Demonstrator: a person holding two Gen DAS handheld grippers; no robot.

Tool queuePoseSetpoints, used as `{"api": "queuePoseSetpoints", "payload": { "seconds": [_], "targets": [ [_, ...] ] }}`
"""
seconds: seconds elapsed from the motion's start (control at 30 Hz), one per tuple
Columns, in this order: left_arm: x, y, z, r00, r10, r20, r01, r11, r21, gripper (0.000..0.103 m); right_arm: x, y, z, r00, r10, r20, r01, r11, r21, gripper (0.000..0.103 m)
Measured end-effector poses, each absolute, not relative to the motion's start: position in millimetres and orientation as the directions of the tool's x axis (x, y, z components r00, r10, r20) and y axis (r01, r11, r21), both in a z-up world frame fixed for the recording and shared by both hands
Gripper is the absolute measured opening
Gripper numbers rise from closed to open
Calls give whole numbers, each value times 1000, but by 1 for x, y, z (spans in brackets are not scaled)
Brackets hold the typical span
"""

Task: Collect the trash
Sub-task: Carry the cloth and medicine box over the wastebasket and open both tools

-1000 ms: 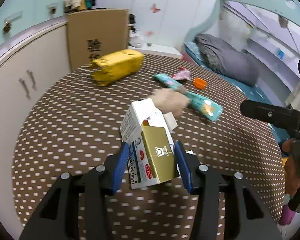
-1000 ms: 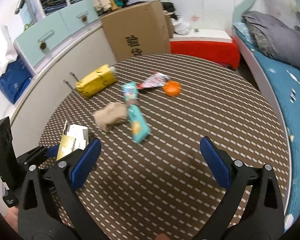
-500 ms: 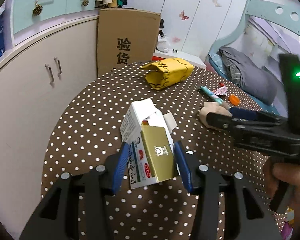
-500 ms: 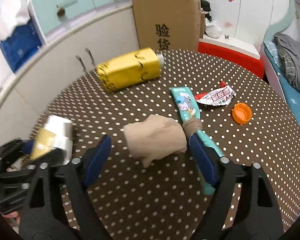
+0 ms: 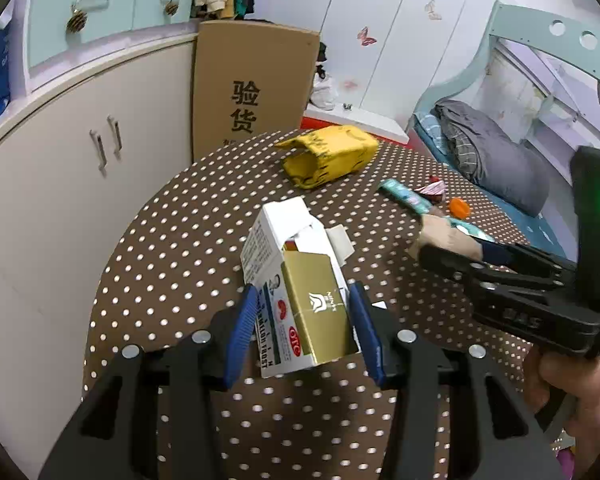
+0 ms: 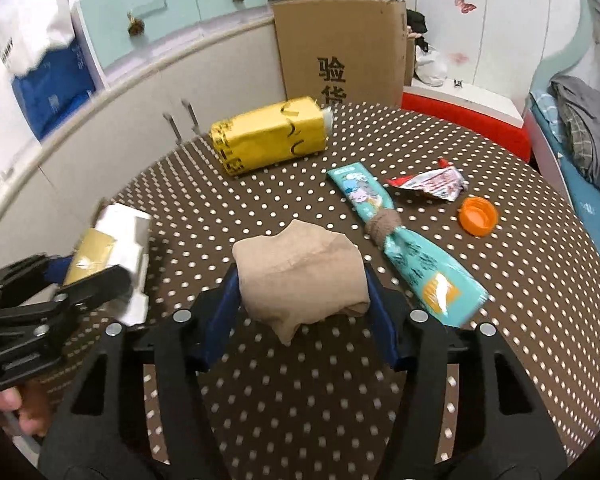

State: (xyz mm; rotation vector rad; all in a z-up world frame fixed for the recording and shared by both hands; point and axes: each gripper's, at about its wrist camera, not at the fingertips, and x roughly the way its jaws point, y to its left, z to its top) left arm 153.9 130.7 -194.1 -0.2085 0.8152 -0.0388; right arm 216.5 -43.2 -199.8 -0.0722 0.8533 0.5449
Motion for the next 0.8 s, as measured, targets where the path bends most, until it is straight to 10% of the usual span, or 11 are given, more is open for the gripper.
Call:
{"api": "queuePoseSetpoints", "payload": {
  "seconds": [0.8],
  "targets": [
    [165,-97,-116,663,-386,-641,394,908,-140,47,143,-328,-135,790,285,-543,-107,936,335,58]
  ]
}}
